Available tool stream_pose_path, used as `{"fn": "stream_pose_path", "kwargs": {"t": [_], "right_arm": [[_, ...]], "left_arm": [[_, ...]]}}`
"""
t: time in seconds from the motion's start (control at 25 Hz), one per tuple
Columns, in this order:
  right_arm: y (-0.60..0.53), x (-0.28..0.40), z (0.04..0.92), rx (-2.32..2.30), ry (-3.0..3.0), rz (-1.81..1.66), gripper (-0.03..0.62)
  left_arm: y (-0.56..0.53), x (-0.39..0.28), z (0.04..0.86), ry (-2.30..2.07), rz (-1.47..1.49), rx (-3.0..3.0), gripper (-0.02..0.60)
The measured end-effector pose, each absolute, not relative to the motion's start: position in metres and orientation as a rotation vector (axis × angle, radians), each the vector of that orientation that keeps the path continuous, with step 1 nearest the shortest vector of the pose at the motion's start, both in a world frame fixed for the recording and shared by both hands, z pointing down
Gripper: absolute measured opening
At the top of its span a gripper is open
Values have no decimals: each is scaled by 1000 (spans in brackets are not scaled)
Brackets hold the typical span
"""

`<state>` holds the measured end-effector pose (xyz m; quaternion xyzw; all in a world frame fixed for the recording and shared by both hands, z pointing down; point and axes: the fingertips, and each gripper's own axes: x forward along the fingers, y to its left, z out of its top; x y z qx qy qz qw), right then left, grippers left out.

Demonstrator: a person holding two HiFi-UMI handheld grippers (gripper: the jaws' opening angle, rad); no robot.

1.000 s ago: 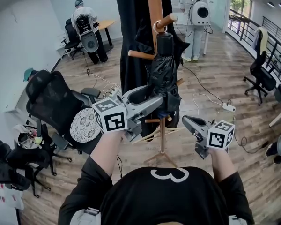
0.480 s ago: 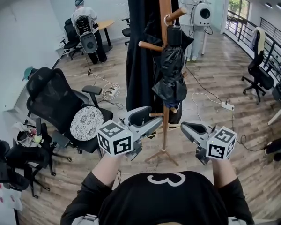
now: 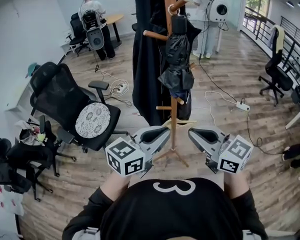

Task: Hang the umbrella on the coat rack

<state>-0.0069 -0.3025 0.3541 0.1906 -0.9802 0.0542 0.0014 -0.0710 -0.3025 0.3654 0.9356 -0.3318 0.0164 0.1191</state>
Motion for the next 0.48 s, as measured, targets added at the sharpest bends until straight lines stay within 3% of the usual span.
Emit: {"fn": "stream_pose_path", "kwargs": {"t": [0.16, 0.48], "right_arm": [[-276, 7, 359, 580, -3052, 223, 26], [-210, 50, 356, 542, -3083, 227, 26]], "left_arm": [[-269, -42, 362, -909, 75, 2758, 17], [-207, -2, 364, -959, 120, 2732, 16]]}}
